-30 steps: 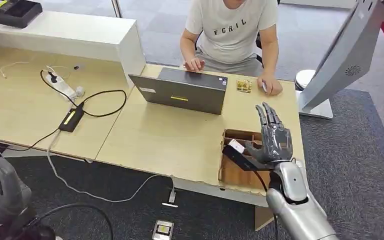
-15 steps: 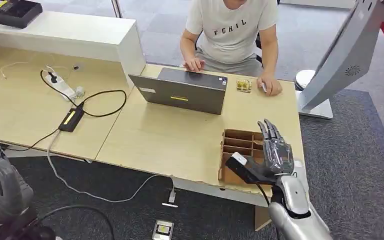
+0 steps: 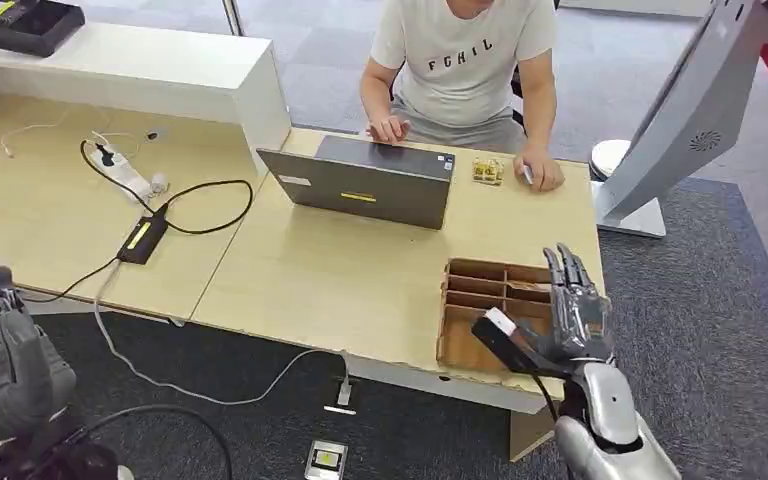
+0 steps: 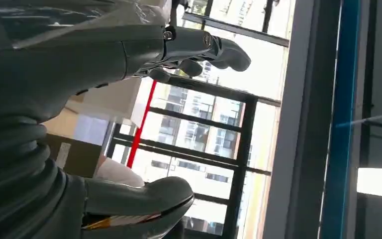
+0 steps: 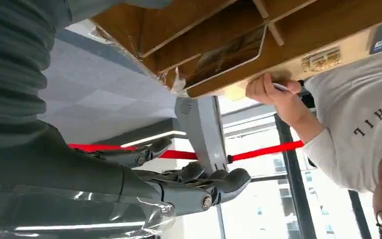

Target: Pass the card to the sensor for recognition and then transmit it.

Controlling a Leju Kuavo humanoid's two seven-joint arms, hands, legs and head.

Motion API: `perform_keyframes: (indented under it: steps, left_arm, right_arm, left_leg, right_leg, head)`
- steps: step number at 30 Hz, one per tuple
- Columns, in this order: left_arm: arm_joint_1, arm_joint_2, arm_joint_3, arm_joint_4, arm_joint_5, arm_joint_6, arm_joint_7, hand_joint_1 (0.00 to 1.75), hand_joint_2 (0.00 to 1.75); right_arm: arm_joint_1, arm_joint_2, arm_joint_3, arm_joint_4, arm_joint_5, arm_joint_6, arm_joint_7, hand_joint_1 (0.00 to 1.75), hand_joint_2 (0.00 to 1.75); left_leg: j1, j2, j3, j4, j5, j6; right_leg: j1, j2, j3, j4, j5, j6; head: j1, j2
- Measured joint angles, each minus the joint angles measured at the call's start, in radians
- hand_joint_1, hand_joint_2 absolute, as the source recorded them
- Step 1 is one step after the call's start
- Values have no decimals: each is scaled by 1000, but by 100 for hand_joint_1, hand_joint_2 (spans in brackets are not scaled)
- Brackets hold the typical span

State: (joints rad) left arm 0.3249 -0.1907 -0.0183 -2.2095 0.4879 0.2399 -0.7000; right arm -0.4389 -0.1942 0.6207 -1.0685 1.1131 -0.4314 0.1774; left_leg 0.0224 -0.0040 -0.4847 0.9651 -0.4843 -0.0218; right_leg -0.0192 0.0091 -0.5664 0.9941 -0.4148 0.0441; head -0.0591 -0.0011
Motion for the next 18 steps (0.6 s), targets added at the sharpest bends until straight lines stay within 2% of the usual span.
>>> perform_keyframes:
  steps: [9, 18]
  left_arm:
    - [-14, 17, -8, 19, 5, 13, 0, 0, 175]
    - [-27, 32, -19, 30, 5, 27, 0, 0, 175]
  right_arm:
    - [29, -14, -18, -41, -5, 10, -10, 0, 175]
    - [33, 4, -16, -58, -6, 40, -42, 0, 175]
  left_leg:
    - [0, 0, 0, 0, 0, 0]
    - [0, 0, 0, 0, 0, 0]
  right_leg:
    - [0, 0, 0, 0, 0, 0]
    - [0, 0, 0, 0, 0, 0]
  head:
    - [0, 0]
    - [0, 0]
